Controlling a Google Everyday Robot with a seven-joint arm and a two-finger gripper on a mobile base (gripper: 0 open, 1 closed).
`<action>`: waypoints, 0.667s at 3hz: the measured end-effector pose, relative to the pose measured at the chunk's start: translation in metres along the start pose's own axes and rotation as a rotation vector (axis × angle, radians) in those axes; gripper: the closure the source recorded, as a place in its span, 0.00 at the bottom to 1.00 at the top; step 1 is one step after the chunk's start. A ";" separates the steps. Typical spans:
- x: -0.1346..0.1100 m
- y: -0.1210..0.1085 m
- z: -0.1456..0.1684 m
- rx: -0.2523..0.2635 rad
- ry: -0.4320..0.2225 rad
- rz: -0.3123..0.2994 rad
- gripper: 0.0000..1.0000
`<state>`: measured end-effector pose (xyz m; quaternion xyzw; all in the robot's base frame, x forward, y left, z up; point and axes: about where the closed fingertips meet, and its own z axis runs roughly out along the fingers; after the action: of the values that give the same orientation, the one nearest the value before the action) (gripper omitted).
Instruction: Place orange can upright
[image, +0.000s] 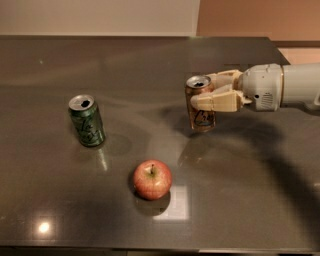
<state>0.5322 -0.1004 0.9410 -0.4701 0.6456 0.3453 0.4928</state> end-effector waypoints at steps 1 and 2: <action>0.008 -0.001 -0.003 0.005 -0.039 -0.014 1.00; 0.015 -0.002 -0.003 -0.001 -0.070 -0.034 1.00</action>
Offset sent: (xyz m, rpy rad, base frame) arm 0.0009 -0.0164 -0.0227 0.0833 -0.0829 0.0166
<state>0.5321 -0.1079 0.9277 -0.4690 0.6198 0.3535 0.5205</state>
